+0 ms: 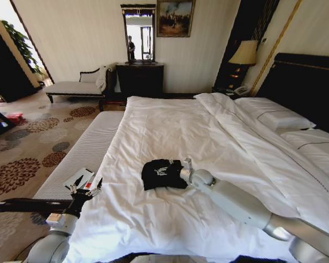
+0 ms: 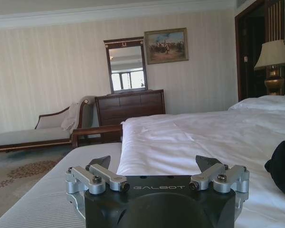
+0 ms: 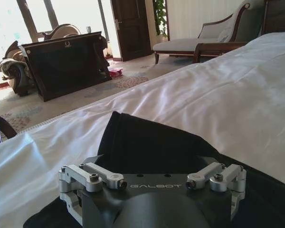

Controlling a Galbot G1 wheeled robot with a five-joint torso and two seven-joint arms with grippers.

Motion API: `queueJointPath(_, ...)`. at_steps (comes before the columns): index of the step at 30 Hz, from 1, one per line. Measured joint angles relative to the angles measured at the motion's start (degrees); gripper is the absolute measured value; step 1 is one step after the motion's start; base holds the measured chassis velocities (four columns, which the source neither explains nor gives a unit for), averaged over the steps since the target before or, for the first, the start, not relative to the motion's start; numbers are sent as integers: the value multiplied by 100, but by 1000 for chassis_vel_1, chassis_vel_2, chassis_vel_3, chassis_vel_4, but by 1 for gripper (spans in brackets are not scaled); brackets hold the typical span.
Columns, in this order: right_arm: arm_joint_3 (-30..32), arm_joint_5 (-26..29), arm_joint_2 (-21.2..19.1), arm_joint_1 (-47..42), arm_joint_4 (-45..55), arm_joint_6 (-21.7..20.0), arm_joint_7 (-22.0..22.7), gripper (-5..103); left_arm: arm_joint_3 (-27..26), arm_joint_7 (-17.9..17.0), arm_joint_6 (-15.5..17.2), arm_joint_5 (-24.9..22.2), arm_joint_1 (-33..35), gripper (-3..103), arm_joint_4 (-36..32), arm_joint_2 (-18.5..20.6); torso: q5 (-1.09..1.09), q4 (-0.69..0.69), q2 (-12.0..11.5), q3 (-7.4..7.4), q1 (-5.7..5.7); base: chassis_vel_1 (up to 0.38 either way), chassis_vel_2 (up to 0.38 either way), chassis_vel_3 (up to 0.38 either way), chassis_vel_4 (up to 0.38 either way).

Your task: Fold the clothes on the bed.

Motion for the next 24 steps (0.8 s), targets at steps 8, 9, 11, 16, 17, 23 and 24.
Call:
queueJointPath(8,-246,-180,409,117,-744,156,-34,100,0,0,0,0,0,100,0,0,2,0,0,0,0,0,0,0,0)
queueJointPath(9,-258,-181,424,131,-776,164,-35,100,0,0,0,0,0,100,0,0,2,0,0,0,0,0,0,0,0)
queueJointPath(11,-276,-157,408,184,-792,185,-33,100,0,0,0,0,0,100,0,0,2,0,-1,0,0,0,0,0,0)
queueJointPath(16,-94,117,116,258,-355,178,94,100,0,0,0,0,0,100,0,0,2,0,-1,0,0,0,0,0,0)
queueJointPath(17,-30,181,36,259,-227,168,125,100,0,0,0,0,0,100,0,0,2,0,-1,0,0,0,0,0,0)
queueJointPath(23,580,256,-470,84,413,225,176,100,0,0,0,0,0,100,0,0,2,1,-1,0,0,0,0,0,0)
queueJointPath(24,788,247,-582,-20,502,284,217,100,0,0,0,0,0,100,0,0,2,0,-1,0,0,0,0,0,0)
